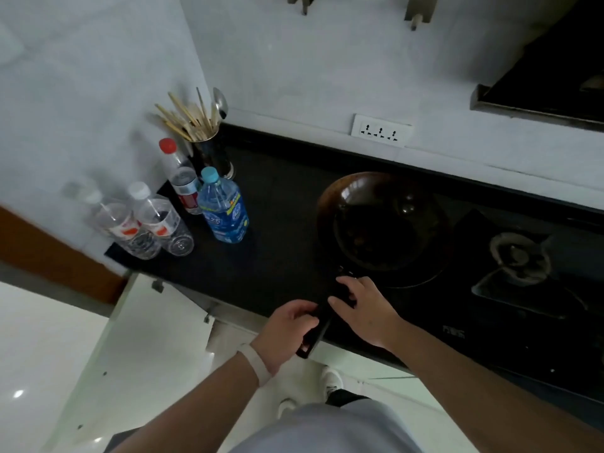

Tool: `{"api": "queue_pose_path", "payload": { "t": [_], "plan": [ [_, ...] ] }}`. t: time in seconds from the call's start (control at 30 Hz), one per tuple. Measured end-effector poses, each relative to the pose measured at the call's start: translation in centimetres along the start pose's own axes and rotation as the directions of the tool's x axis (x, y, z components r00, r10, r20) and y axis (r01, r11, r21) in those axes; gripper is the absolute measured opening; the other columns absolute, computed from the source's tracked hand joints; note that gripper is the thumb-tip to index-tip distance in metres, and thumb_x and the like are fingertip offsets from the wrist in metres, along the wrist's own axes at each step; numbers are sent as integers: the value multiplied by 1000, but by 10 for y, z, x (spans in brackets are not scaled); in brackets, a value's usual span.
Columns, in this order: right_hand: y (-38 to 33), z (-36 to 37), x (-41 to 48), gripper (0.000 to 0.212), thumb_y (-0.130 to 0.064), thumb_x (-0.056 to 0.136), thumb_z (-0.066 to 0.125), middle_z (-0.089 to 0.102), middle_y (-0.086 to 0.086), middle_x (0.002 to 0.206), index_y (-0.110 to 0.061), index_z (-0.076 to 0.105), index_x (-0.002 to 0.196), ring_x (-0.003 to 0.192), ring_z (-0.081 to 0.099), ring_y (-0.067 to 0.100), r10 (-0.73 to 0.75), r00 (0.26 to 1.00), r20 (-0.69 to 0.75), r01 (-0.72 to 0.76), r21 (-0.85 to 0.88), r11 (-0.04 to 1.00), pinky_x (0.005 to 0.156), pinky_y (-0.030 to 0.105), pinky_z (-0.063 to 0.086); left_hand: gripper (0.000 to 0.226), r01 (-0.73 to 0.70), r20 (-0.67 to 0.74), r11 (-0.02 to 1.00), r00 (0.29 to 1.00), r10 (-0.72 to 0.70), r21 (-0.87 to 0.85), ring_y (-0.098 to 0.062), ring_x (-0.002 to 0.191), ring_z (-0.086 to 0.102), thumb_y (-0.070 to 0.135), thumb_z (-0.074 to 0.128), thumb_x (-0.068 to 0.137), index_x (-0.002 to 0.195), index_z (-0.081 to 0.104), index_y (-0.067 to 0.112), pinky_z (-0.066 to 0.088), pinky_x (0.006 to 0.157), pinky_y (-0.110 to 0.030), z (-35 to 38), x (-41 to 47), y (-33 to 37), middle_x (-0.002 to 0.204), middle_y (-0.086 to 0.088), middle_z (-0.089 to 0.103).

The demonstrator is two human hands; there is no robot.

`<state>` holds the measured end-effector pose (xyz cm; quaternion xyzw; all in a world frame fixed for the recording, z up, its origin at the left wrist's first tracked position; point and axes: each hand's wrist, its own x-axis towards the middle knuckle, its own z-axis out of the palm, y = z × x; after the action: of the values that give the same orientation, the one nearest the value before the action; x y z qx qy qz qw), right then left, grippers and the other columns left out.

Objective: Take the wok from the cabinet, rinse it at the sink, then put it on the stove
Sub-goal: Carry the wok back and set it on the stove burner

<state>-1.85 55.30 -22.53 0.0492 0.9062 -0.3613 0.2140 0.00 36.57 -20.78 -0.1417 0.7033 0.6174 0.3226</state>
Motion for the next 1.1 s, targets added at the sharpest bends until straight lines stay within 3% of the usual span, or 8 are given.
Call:
{"api": "queue_pose_path", "payload": {
  "t": [0.17,0.37,0.5,0.63,0.8,0.97,1.1],
  "plan": [
    [-13,-4,27,67,-58,94,50,31,1,145,-33,28,152,131,44,22,-66,994,92,76,-115,990,107,31,42,19,6,-215,998,977,-18,-56,-14,68,58,14,54,96,109,68,17,46,54,-22,-21,9,12,86,-6,65],
    [-33,-6,59,63,-52,98,48,36,10,144,-30,27,153,129,45,29,-82,989,121,104,-191,976,105,35,42,14,17,-355,985,932,-79,-173,-19,60,65,10,57,94,104,67,12,50,49,-21,-39,34,32,92,-14,68],
    [-42,-9,73,61,-52,98,45,38,10,141,-29,29,152,125,48,31,-93,989,114,114,-197,974,101,38,45,11,47,-375,983,920,-111,-176,-23,66,66,10,60,93,99,69,13,56,57,-24,-55,51,46,96,-13,67],
    [-52,-11,88,57,-48,100,44,39,11,139,-28,29,151,122,49,31,-81,991,106,97,-167,981,101,38,44,7,35,-441,989,892,-97,-147,-22,65,66,11,63,91,94,69,13,53,51,-21,-67,67,61,93,-14,68],
    [-64,-14,100,52,-39,102,43,37,12,143,-25,31,151,122,47,30,-79,989,125,104,-213,971,101,37,45,4,22,-447,978,887,-115,-208,-25,77,67,7,65,89,90,67,10,60,70,-31,-79,85,73,95,-14,65],
    [-71,-14,112,49,-32,102,44,34,6,152,-22,35,149,123,44,25,-74,990,122,100,-218,971,101,34,44,2,38,-425,994,902,-79,-105,-19,65,67,14,67,89,91,66,15,50,62,-26,-91,94,83,90,-11,69],
    [-73,-20,110,51,-29,102,46,32,7,150,-23,32,151,122,47,24,-46,988,147,78,-216,973,103,38,46,3,25,-392,997,919,-51,-71,-20,71,70,17,66,90,92,65,17,53,64,-27,-95,94,80,95,-11,71]
  ]
}}
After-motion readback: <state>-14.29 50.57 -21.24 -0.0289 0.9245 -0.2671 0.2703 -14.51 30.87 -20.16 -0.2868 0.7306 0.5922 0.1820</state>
